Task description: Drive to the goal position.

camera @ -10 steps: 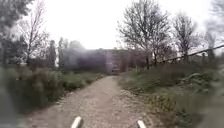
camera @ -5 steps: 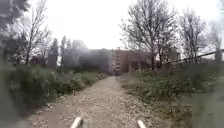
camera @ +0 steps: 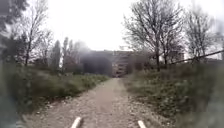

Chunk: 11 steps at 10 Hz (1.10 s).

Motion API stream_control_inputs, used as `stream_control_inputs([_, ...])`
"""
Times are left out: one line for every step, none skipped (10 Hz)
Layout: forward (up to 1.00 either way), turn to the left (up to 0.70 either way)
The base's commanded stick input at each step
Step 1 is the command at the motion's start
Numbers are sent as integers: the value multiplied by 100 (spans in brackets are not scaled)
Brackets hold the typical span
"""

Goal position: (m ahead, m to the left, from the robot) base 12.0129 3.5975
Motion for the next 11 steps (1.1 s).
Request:
stream_control_inputs([100, 0])
stream_control_inputs([100, 0])
stream_control_inputs([100, 0])
stream_control_inputs([100, 0])
stream_control_inputs([100, 0])
stream_control_inputs([100, 0])
stream_control_inputs([91, -19])
stream_control_inputs([85, -33])
stream_control_inputs([85, -18])
stream_control_inputs([85, 0])
stream_control_inputs([85, 0])
